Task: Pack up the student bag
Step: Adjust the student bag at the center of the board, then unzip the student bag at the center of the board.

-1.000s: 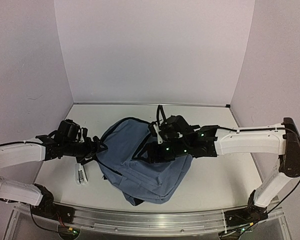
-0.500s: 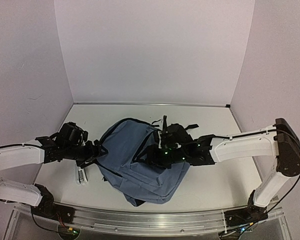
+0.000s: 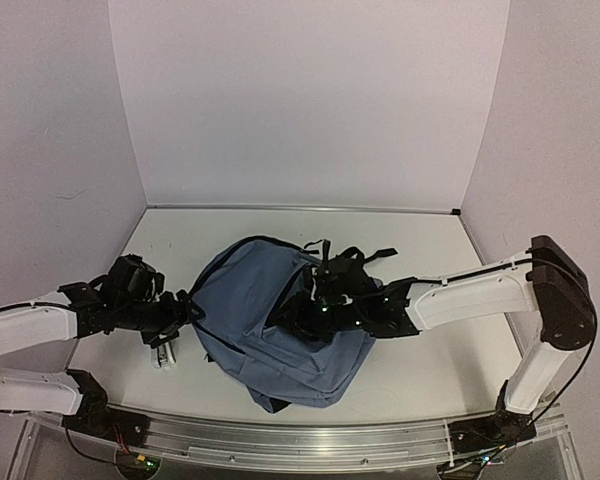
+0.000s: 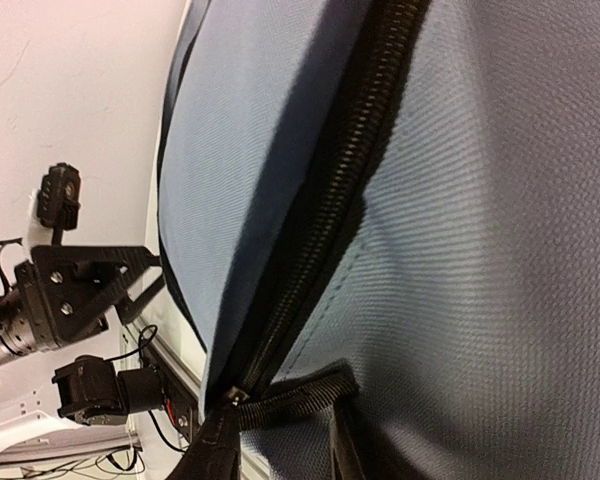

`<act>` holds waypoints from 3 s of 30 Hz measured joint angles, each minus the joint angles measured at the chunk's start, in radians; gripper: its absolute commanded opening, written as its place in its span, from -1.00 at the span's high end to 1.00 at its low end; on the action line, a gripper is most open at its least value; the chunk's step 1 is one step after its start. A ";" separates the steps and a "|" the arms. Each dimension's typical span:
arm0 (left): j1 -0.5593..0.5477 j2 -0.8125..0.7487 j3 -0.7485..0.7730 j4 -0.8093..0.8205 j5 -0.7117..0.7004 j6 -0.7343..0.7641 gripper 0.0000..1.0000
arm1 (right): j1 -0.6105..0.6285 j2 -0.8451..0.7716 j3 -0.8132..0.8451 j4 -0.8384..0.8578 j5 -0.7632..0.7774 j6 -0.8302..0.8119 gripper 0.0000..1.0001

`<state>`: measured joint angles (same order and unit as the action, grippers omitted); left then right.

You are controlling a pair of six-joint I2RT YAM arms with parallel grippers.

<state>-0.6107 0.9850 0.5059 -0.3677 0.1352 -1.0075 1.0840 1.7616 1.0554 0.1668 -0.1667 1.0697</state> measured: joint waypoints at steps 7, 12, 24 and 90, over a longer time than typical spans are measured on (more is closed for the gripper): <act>0.000 0.062 -0.051 0.102 0.025 -0.016 -0.33 | 0.002 0.011 0.000 0.018 0.033 0.009 0.63; 0.000 0.091 -0.084 0.180 0.033 -0.026 -0.02 | 0.005 0.036 0.004 0.040 0.046 0.005 0.76; -0.006 0.098 -0.111 0.280 0.046 -0.041 1.00 | 0.007 0.031 -0.024 0.108 0.127 -0.039 1.00; 0.152 0.534 0.141 0.471 0.289 0.151 0.02 | 0.002 0.138 0.234 -0.112 0.263 -1.329 0.32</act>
<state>-0.4583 1.5194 0.6465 0.1034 0.4246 -0.8567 1.0855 1.8996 1.2894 0.0546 0.0963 -0.2596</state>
